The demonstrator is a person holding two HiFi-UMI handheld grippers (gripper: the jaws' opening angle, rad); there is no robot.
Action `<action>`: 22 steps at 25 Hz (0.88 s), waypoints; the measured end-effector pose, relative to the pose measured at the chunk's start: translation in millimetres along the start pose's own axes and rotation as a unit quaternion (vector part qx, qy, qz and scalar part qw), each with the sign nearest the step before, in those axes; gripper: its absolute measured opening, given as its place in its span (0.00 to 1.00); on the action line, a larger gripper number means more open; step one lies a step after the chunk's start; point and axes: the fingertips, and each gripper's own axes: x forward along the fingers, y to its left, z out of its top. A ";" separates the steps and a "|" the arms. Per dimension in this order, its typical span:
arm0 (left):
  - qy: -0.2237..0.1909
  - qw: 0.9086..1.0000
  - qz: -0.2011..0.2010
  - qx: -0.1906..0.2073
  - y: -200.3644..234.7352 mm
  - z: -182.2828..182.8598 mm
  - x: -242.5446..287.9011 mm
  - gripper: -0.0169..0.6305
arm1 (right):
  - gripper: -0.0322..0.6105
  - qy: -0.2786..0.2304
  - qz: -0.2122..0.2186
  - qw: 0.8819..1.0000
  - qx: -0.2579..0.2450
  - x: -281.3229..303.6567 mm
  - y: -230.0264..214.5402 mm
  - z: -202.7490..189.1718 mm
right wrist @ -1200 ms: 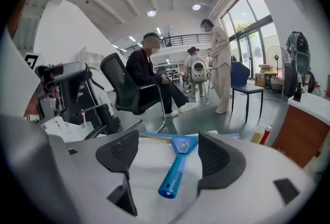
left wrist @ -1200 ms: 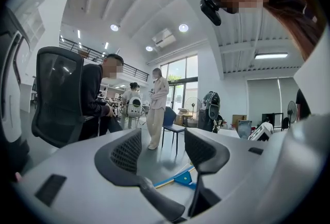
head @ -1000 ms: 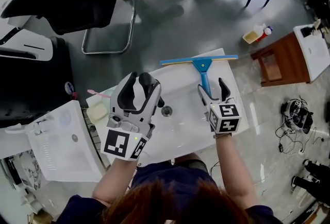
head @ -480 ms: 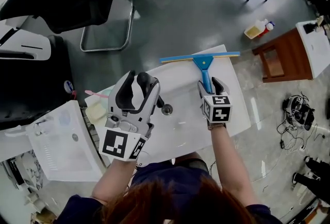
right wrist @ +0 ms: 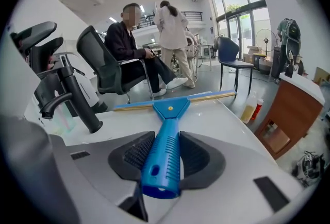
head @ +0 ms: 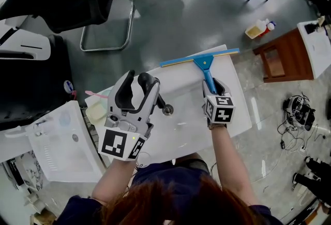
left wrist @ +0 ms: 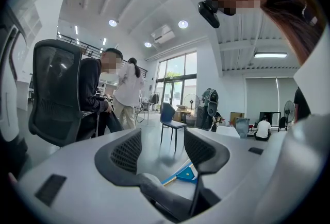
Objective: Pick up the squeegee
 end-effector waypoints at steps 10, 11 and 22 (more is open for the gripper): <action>-0.005 1.000 0.006 0.000 2.9 3.1 -10.2 0.42 | 0.30 -0.057 -0.001 0.998 0.025 -16.0 -2.8 18.7; -0.005 1.000 0.006 0.000 3.0 3.3 -11.6 0.42 | 0.30 -0.060 -0.001 0.998 0.025 -18.2 -2.8 19.4; -0.007 1.000 0.010 -0.005 3.1 2.5 -18.8 0.42 | 0.31 0.031 0.012 0.999 -0.003 -21.8 4.1 -25.4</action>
